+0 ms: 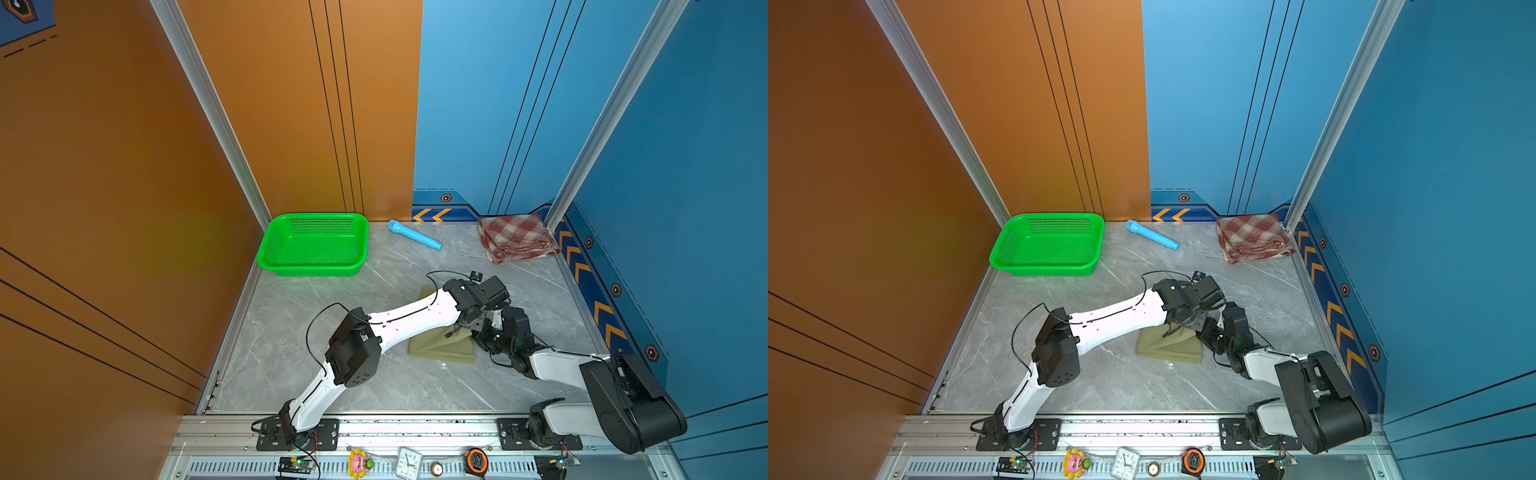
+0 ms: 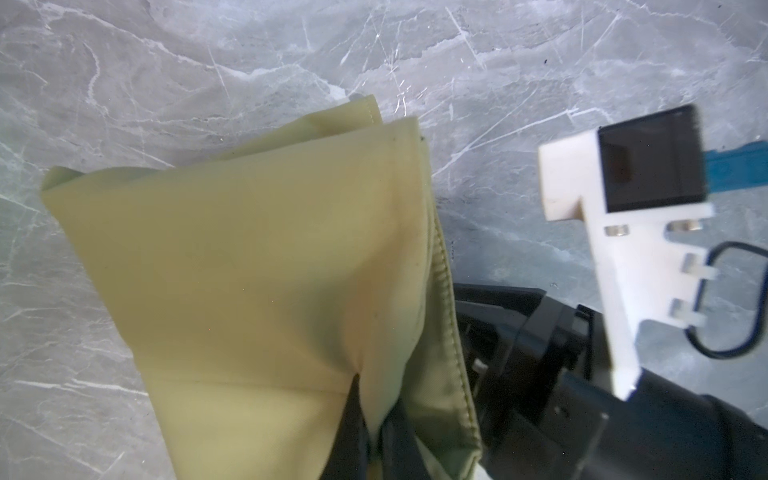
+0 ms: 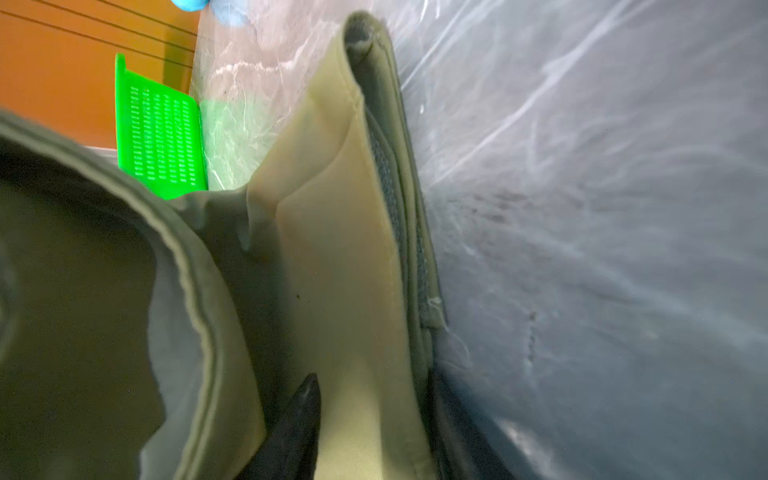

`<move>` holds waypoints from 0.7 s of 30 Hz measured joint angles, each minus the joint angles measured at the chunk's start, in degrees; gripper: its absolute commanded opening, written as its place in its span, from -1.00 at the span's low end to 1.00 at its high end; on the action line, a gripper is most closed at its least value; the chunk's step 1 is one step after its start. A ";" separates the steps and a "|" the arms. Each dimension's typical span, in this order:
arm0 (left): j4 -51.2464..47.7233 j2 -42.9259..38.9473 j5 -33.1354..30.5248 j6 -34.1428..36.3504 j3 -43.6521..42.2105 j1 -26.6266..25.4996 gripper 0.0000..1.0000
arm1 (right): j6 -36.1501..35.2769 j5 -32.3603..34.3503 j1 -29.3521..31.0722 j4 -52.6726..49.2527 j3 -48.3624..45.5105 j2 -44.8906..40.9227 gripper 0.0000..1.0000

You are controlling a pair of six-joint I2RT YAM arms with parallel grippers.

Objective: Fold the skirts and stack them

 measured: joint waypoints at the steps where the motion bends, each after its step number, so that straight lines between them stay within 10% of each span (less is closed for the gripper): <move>1: 0.00 0.17 0.09 0.02 0.00 0.11 -1.00 | -0.33 0.22 -0.66 -1.70 -0.15 -1.38 0.06; 19: 1.73 7.10 3.06 -0.42 0.33 0.09 -1.00 | -6.67 1.11 -9.77 -22.84 -0.94 -16.02 0.11; 21: 2.19 8.24 3.78 -0.70 0.35 0.00 -0.67 | -6.84 0.70 -10.29 -23.50 -0.66 -16.02 0.13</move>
